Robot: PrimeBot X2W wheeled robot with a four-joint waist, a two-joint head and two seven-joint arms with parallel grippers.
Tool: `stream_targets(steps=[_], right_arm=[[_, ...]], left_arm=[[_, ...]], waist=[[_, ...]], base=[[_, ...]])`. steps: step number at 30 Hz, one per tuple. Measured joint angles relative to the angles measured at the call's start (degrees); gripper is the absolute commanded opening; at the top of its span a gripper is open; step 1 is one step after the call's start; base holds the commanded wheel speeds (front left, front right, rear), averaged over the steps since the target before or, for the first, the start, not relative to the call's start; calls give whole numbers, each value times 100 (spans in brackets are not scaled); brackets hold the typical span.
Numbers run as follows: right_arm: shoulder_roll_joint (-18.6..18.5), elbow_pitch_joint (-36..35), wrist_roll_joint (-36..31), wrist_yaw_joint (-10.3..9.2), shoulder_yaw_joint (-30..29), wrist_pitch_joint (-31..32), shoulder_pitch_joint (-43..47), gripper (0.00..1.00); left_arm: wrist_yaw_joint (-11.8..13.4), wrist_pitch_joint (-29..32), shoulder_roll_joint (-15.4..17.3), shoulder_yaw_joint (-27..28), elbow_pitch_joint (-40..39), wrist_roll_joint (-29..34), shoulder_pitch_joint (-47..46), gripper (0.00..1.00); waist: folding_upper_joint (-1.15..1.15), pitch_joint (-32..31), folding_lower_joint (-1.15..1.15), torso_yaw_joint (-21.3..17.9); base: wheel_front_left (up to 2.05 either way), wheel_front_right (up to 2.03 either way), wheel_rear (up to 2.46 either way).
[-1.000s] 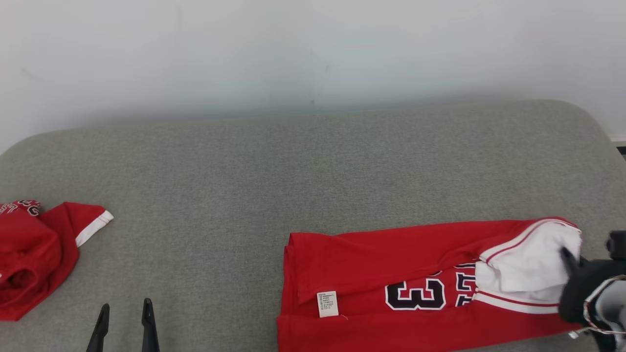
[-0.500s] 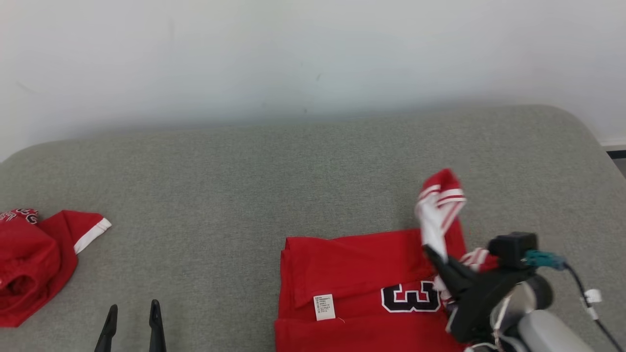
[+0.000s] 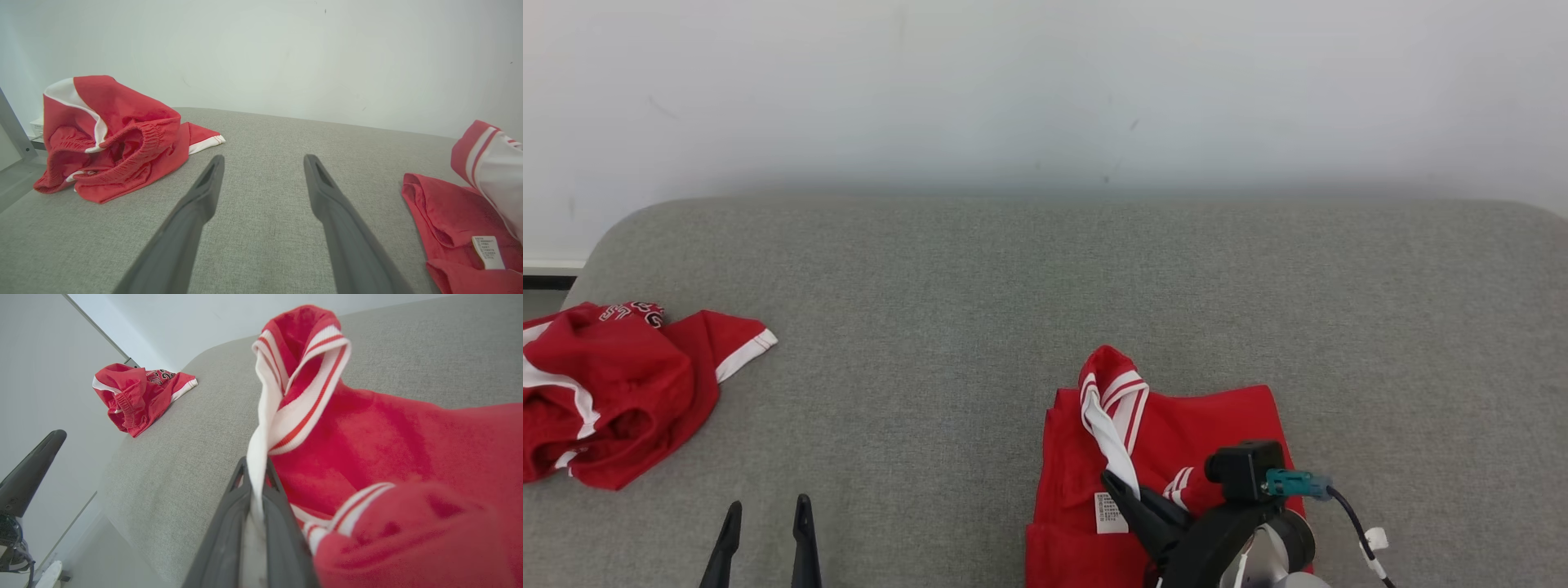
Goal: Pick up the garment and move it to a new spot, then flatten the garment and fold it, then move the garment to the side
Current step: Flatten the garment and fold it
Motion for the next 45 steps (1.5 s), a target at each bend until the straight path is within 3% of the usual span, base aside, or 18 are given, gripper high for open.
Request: stream_targets(steps=[6, 7, 8, 13, 17, 23, 28, 37, 45], right_arm=[[325, 543, -140, 0, 20, -219, -30, 0], [359, 637, -166, 0, 22, -285, -43, 41], [374, 695, -170, -1, 62, -355, -62, 100], [383, 643, -212, 0, 201, -892, -305, 100], [154, 336, -88, 0, 27, -1392, -457, 100], [-335, -46, -120, 0, -638, -1978, -422, 100], [-537, -187, -313, 0, -1383, -2248, 57, 100], [-410, -536, -924, 0, -2273, -2373, 981, 100], [-130, -868, -1591, 0, -2408, -2388, 1475, 100]], left_arm=[[23, 0, 0, -62, 64, -10, -77, 100], [21, 0, -1, -63, 79, -10, -97, 100], [20, 0, -2, -66, 93, -10, -121, 100], [16, 0, 0, -1, 119, -9, -142, 100], [-7, 0, -1, 26, 123, -3, -121, 100], [-29, 0, -2, 48, 77, 33, -48, 100], [-29, 0, -2, 75, -1, 65, -21, 100], [5, 0, -2, 147, -156, 136, 90, 100], [-29, 0, -2, 177, -185, 288, 188, 100]], waist=[[0, 59, 0, 182], [0, 73, 0, 196], [0, 84, 0, 205], [0, 81, 0, 133], [0, 30, 0, 6], [0, -54, 0, -215], [0, -101, 0, -394], [0, -165, 0, -717], [0, -269, 0, -845]], base=[[0, 0, 0], [0, 0, 0], [0, 0, 0], [0, 0, 0], [0, 0, 0], [0, 0, 0], [0, 0, 0], [0, 0, 0], [0, 0, 0]])
